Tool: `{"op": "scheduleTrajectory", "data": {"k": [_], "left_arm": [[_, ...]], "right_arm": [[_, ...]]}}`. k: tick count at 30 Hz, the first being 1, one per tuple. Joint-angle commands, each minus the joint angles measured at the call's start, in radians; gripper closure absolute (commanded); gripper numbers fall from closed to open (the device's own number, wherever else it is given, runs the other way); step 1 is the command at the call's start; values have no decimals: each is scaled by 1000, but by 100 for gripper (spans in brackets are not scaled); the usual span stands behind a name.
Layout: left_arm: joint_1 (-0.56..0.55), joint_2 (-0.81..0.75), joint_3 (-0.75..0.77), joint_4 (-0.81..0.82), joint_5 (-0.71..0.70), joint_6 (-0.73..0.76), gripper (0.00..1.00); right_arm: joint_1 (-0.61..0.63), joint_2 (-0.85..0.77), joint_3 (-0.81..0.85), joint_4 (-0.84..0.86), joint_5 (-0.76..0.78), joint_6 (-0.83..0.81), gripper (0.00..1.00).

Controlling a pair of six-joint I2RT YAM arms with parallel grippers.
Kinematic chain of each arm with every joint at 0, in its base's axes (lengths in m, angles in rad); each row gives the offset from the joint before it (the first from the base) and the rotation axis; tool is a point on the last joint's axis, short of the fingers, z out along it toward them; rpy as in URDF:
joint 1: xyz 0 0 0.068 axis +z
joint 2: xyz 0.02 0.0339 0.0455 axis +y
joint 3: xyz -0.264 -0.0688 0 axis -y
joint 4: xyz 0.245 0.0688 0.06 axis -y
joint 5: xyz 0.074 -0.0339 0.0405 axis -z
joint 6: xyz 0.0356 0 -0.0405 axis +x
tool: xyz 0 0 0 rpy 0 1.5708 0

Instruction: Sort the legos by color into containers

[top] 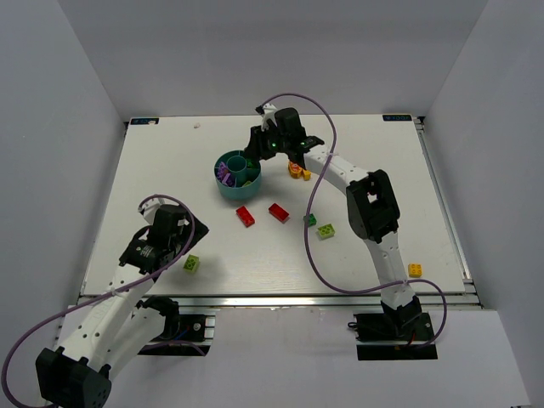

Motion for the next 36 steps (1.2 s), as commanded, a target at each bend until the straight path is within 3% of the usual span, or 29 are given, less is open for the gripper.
{"op": "scheduleTrajectory", "data": {"k": [1,4,10,17,19,20,21,23,24,27,28,29,30,32,34,35,36], "left_arm": [[8,-5,30,-7,-12,-2,13],[8,-1,30,-1,-9,3,13],[8,13,44,-8,-15,32,13],[8,42,72,-42,-6,63,13],[8,44,73,-54,-8,52,14],[8,45,73,-71,-11,45,19],[8,45,75,-80,-12,35,22],[8,48,63,-99,-5,14,35],[8,50,55,-103,0,5,49],[8,77,32,-114,24,1,60],[8,93,30,-110,38,33,58],[8,134,35,-110,61,55,53],[8,160,43,-111,70,104,37],[8,258,82,-143,83,153,27],[8,332,115,-192,74,233,22],[8,364,131,-206,69,256,22],[8,413,154,-215,63,279,22]], "right_arm": [[0,0,15,45,-15,15,69],[0,0,12,45,-20,15,53],[-3,-6,14,45,-20,12,45],[-15,-27,14,44,-29,-14,44],[-22,-45,20,31,-41,-55,37],[-25,-55,21,9,-55,-127,18],[-28,-67,17,-2,-55,-167,11],[-43,-117,-5,-18,-60,-242,10],[-63,-139,-21,-19,-67,-311,11],[-145,-220,-100,-39,-272,-385,15],[-167,-257,-144,-41,-397,-390,21],[-202,-278,-164,-47,-444,-422,34],[-215,-295,-183,-89,-483,-451,41],[-230,-357,-245,-139,-532,-524,54],[-239,-415,-293,-209,-558,-621,51],[-241,-433,-339,-232,-563,-647,39],[-242,-449,-359,-252,-564,-666,35]]}}
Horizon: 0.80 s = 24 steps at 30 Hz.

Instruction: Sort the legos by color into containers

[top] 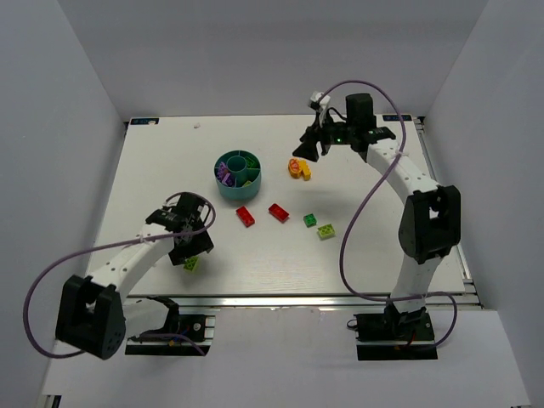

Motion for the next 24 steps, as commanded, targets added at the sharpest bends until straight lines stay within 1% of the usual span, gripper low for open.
{"op": "scheduleTrajectory", "data": {"k": [1,2,6,12,21,24], "left_arm": [[4,84,79,-75,-7,159,21],[4,101,87,-82,-12,176,21],[4,178,125,-85,-35,281,22],[4,268,149,-68,-8,383,24],[4,344,144,-54,39,442,27],[4,367,145,-48,61,445,29]], "right_arm": [[34,-94,-85,-117,-118,-170,30],[34,-111,-137,-115,-112,-174,29],[29,-177,-225,-89,-91,-165,28],[18,-191,-251,-83,-71,-134,27],[-8,-201,-259,-65,-63,-111,26],[-12,-211,-273,-57,-62,-104,26]]}}
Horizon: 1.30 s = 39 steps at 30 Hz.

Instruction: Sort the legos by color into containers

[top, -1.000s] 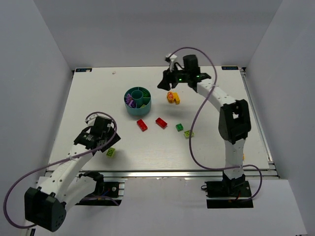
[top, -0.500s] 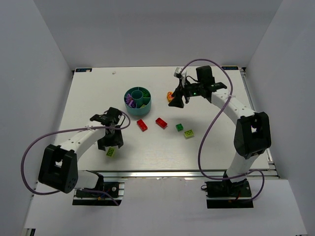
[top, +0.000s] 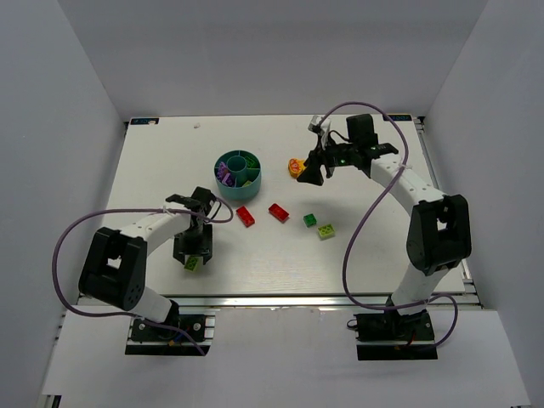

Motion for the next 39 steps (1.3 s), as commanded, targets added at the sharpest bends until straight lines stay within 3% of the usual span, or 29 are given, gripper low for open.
{"op": "scheduleTrajectory", "data": {"k": [1,7,10,11,16,19,23,34,39], "left_arm": [[3,17,23,20,41,28,34],[3,56,35,17,23,25,42],[3,37,52,12,10,19,53],[2,31,58,11,4,14,62],[-1,-93,148,83,97,-32,75],[-46,-153,201,176,157,-36,77],[-128,-159,337,233,132,22,78],[-238,193,702,221,-54,269,78],[-248,275,779,233,-149,341,77]], "right_arm": [[-9,-58,-19,32,-6,15,26],[-18,-81,-36,35,-3,16,26],[-25,-88,-40,35,-2,15,26],[-26,-91,-40,34,-2,13,26],[-29,-110,-49,29,6,4,26],[-31,-122,-59,27,14,-3,26],[-34,-137,-68,23,23,-8,26],[-40,-170,-83,3,54,-17,26],[-51,-183,-91,-2,60,-22,26]]}}
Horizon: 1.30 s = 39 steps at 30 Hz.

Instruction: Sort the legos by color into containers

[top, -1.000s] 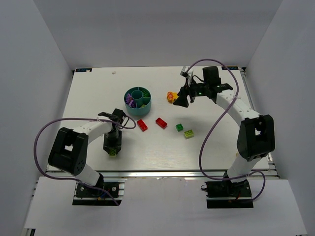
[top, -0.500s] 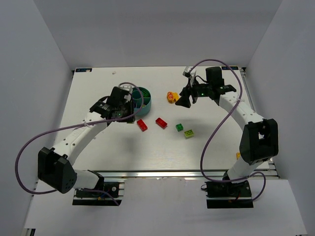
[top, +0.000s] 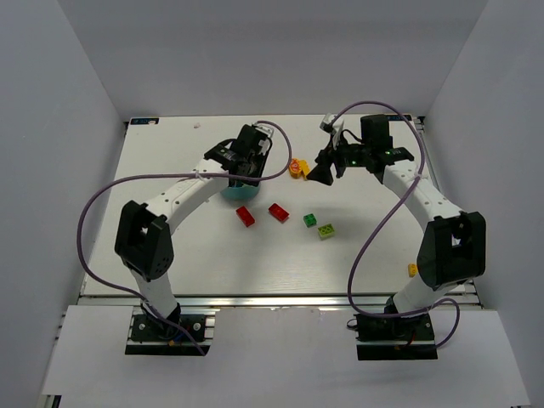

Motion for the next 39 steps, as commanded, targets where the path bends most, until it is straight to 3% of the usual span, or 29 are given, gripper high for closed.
{"op": "scheduleTrajectory", "data": {"k": [1,25,36,37,39], "left_arm": [[-11,4,76,-2,-103,86,77],[-29,88,33,122,-223,160,67],[-29,111,22,126,-240,152,54],[-29,113,22,126,-241,151,46],[-29,113,21,125,-246,148,42]], "right_arm": [[-14,-46,-13,1,0,-19,26],[-31,-40,-15,0,-4,-13,26],[-37,-49,-22,1,-9,-13,26],[-37,-49,-24,0,-10,-11,26],[-39,-51,-24,0,-11,-13,25]]}}
